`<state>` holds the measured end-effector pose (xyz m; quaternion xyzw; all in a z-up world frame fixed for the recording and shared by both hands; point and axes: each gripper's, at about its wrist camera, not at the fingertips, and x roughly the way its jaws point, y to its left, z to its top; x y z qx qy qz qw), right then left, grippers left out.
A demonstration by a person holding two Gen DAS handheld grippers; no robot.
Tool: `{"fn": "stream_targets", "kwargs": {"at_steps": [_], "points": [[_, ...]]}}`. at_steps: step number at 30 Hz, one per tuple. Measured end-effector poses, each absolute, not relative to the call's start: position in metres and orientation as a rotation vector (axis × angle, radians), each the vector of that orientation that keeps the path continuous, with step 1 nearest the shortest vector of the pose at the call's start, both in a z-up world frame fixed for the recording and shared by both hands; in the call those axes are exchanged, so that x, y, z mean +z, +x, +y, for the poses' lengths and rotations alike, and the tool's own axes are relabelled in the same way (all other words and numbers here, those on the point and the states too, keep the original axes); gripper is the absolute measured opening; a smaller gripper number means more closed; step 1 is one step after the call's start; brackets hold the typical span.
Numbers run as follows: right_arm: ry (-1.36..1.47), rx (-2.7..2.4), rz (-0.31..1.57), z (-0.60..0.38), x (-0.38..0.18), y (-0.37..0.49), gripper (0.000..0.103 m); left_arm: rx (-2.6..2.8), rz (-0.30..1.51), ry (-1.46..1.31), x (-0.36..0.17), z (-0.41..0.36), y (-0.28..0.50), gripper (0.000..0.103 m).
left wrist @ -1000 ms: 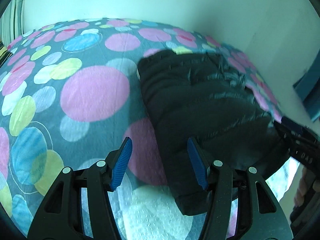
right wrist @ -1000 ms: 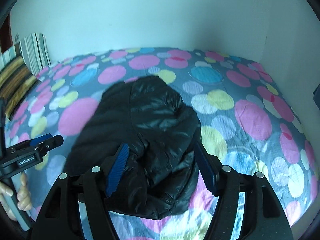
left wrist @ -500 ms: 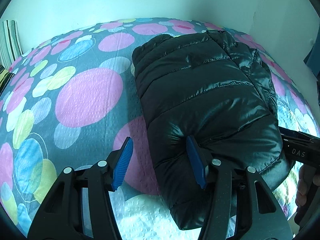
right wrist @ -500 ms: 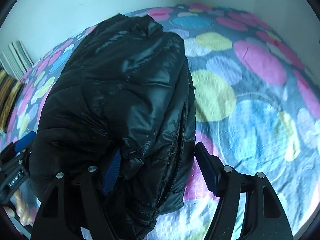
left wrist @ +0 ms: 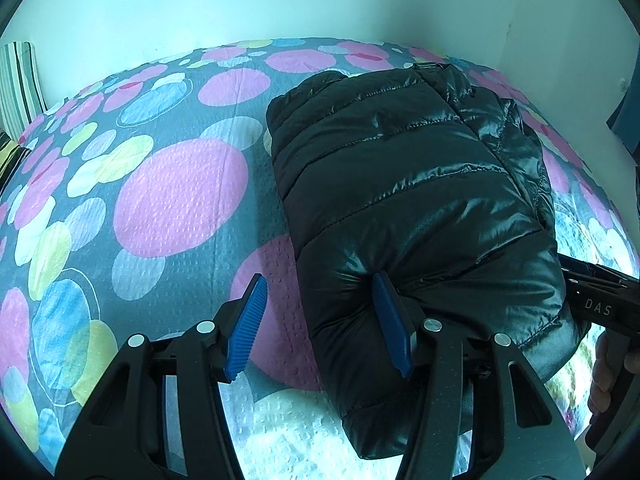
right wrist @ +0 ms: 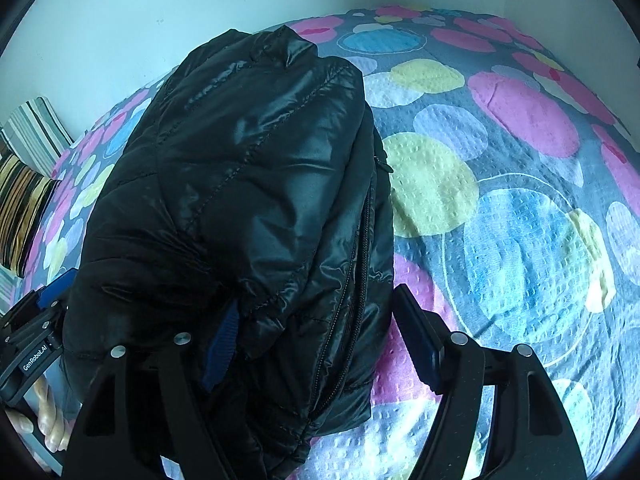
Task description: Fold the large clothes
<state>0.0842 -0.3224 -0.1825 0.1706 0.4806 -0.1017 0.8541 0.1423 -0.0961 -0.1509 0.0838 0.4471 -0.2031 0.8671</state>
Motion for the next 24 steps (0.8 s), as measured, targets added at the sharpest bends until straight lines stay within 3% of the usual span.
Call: {"fn": "stream_targets", "kwargs": {"at_steps": [10,15,24], "points": [[0.347,-0.223,0.993,-0.321,-0.175,0.083,0.071,-0.423,0.92,0.171,-0.144,-0.091,0.139,0.055],[0.359,-0.215,0.967,-0.323,-0.171,0.078,0.072,-0.447,0.946,0.016,-0.137,-0.066,0.153,0.071],[0.369,-0.195,0.948,-0.326,-0.167,0.077,0.074,-0.442,0.997,-0.093,-0.145,-0.049,0.174,0.072]]}}
